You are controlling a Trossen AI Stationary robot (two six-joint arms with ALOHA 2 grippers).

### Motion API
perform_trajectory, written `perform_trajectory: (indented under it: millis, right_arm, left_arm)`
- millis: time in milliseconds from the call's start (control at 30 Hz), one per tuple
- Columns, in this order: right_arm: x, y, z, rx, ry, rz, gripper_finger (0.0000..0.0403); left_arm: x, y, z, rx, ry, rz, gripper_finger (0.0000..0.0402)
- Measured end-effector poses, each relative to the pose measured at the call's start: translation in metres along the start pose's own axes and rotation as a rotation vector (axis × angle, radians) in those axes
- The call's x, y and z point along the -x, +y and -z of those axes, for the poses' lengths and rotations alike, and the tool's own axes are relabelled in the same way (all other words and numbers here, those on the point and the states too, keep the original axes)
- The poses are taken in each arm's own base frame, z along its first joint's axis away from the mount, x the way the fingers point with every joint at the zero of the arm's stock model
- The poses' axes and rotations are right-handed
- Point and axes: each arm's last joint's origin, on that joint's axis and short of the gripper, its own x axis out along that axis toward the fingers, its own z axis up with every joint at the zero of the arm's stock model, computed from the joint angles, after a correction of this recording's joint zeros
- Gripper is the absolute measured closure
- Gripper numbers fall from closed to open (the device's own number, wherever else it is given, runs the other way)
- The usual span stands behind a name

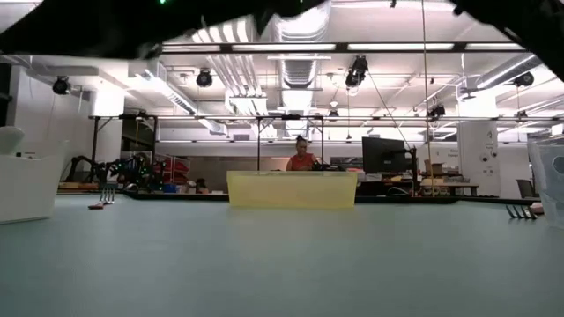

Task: Sort silverware by color (type)
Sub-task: Put the white fork into the white bin

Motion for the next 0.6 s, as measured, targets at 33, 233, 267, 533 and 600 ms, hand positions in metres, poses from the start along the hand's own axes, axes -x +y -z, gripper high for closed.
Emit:
perform_trajectory:
  millis: [33,233,267,533,600]
  right_arm:
    - [0.007,-0.001,-0.007,0.013,0.043,-0.021,0.019]
    - [0.062,-0.014,-0.036,0.011,0.342,-0.118,0.019]
    - [0.072,-0.016,-0.04,0.012,0.395,-0.118,0.019]
    - [0.143,-0.015,-0.063,0.058,0.63,0.002,0.0208]
    - [0.156,-0.013,-0.067,0.036,0.603,0.008,0.0217]
  left_arm:
    - [0.0,0.001,0.001,0.005,0.005,-0.019,0.0284]
    - [-0.004,0.003,0.011,0.066,0.093,-0.106,0.0284]
    - [-0.006,0.002,0.014,0.08,0.117,-0.112,0.0284]
    - [-0.034,-0.006,0.044,0.138,0.333,-0.153,0.0288]
    - [-0.04,-0.007,0.051,0.158,0.386,-0.159,0.029]
